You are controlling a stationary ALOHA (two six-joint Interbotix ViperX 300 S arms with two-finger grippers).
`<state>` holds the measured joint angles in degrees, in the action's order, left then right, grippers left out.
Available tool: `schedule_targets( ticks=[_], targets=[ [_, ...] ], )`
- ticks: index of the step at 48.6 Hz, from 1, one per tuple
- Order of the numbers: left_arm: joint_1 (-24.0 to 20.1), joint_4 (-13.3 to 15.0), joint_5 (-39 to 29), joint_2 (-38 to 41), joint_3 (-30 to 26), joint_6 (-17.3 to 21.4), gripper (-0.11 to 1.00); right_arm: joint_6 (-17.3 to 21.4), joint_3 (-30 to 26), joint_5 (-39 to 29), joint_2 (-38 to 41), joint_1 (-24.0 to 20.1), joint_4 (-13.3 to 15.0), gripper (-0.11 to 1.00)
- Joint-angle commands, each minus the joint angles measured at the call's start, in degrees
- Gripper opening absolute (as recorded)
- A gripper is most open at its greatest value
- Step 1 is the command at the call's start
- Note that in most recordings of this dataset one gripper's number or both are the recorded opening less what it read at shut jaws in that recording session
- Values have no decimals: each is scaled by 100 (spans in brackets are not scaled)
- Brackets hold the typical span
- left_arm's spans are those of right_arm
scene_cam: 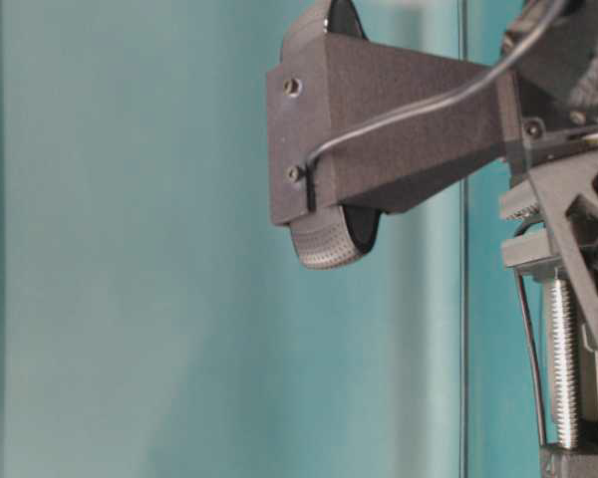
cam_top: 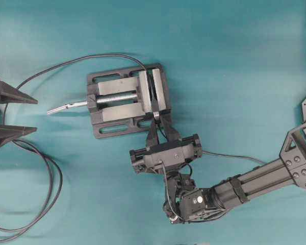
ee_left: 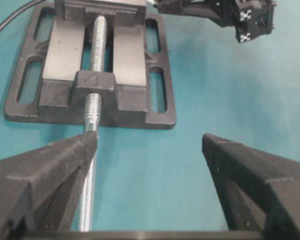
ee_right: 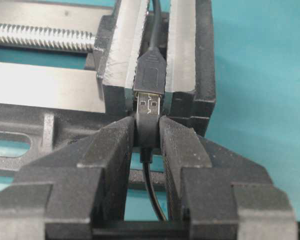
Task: Insert the USB cable into the fixed female connector.
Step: 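Push the USB plug forward into the female port with the right gripper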
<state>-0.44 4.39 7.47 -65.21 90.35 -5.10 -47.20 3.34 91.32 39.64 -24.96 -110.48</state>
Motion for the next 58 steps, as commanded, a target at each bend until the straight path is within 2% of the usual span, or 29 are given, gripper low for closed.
schedule_targets(
  ticks=[1,17,31,51,58],
  targets=[
    [-9,-9,44,44,-79,-53,99,-26,-105,132,-334,360,44,21],
    [-9,-9,44,44,-79,-53,99,-35,-79,123,-431,448,44,21],
    [-9,-9,53,44,-70,-53,99,-237,-62,70,-519,580,44,21],
    [-9,-9,44,44,-79,-53,99,-132,158,-193,-413,888,105,21],
    [-9,-9,44,35,-70,-53,99,-123,220,-193,-378,1028,352,21]
  ],
)
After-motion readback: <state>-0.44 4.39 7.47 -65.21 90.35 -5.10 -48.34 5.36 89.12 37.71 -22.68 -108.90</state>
